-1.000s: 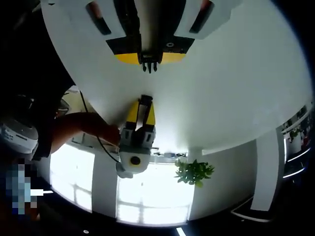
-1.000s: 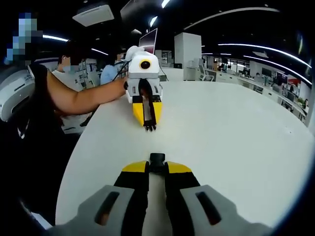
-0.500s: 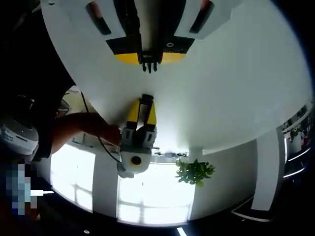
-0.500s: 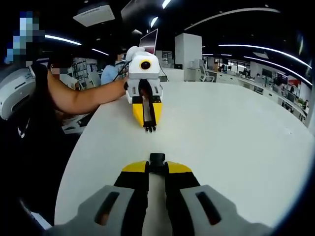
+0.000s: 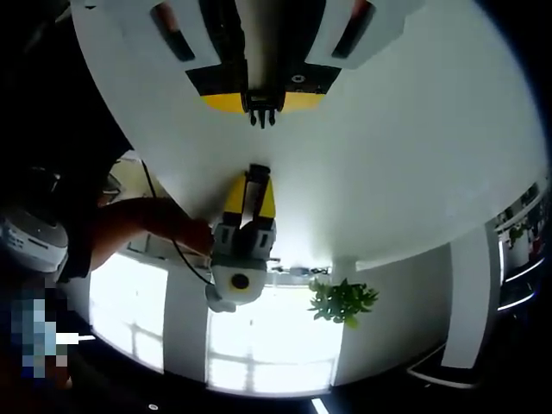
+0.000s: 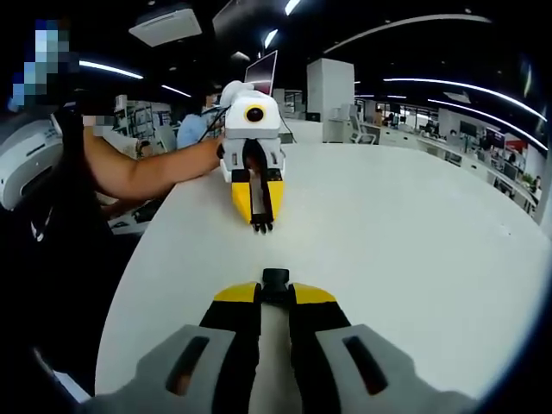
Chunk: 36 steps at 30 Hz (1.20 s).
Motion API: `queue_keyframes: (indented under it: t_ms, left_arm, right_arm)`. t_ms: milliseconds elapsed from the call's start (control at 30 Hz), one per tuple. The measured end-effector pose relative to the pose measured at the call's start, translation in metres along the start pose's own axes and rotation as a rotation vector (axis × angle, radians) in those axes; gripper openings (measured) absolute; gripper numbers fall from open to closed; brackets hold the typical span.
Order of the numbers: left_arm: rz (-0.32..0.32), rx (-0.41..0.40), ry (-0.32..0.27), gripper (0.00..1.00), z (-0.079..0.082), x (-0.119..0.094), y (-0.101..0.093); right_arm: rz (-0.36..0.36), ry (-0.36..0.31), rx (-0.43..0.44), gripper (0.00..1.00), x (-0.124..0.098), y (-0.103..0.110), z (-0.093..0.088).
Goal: Snap the two parts of the plastic buckle together until the buckle closes and remains connected.
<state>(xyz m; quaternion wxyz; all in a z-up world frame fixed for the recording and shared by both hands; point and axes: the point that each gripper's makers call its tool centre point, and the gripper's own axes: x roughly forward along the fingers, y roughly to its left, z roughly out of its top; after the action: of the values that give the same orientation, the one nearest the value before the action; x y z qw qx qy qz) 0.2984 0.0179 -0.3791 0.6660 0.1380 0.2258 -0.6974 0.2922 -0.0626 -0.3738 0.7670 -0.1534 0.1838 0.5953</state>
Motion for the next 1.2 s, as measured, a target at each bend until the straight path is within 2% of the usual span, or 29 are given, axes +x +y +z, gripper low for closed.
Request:
queue_keyframes:
  t_ms: [1200]
  left_arm:
    - [-0.013,0.006,-0.005,0.11,0.0018,0.0029,0.0000]
  right_arm:
    - [0.008,-0.006,-0.008,0.11,0.0023,0.0003,0.0015]
